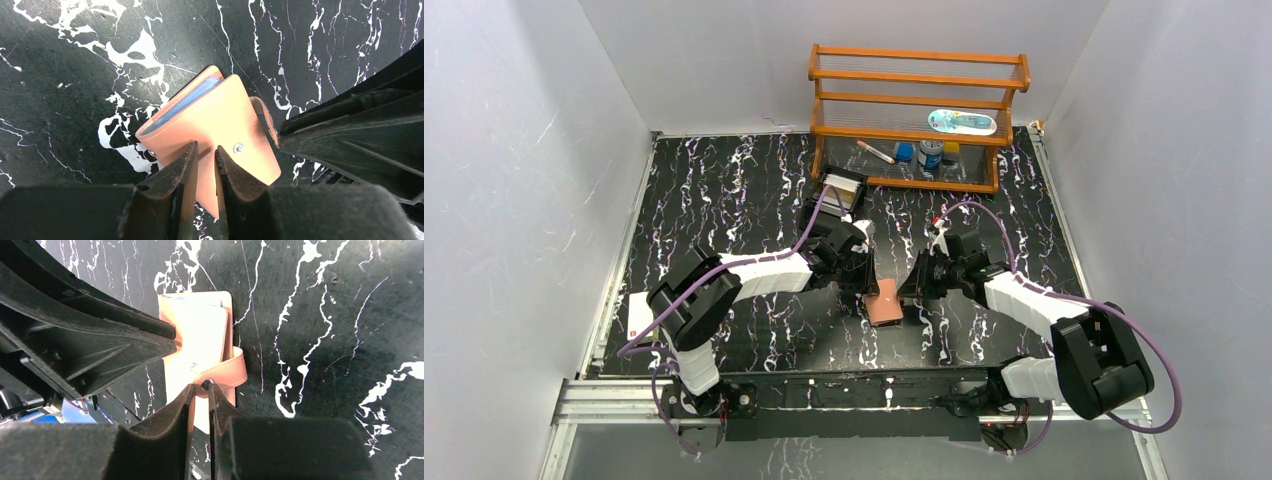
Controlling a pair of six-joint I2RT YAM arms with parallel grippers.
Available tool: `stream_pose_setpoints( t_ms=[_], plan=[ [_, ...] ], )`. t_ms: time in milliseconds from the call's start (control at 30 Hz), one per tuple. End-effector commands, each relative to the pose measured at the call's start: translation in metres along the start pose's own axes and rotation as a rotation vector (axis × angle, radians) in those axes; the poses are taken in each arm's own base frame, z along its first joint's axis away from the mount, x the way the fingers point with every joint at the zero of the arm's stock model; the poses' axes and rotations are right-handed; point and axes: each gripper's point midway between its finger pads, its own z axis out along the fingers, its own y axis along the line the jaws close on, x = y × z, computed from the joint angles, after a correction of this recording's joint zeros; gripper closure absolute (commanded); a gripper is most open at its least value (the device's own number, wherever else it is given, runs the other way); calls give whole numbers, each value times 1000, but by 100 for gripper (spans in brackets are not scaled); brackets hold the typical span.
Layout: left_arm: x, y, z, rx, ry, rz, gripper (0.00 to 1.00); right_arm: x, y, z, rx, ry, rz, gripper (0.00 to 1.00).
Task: Put the credit cards into the card holder
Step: Close the card holder at the center of the board.
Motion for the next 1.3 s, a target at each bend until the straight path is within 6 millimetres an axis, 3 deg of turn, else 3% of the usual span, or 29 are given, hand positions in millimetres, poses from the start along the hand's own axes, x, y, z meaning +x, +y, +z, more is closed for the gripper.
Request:
stream_pose_setpoints(
  t_ms=[0, 367, 700, 967, 1267],
  plan=[
    [14, 6, 0, -28, 56, 8, 81, 2, 7, 4, -65, 8, 8, 77],
    [9, 1, -1, -16, 49, -3, 80, 3, 12, 6, -103, 11, 28, 76],
    [-1, -22, -25, 46, 25, -32, 75, -5, 11, 6, -79, -7, 11, 76],
    [16, -6, -6, 22, 77, -35, 82, -8, 14, 1, -81, -16, 1, 76],
    [25, 13, 3, -65, 113, -28, 83, -12, 8, -1, -56, -26, -14, 71]
  ],
)
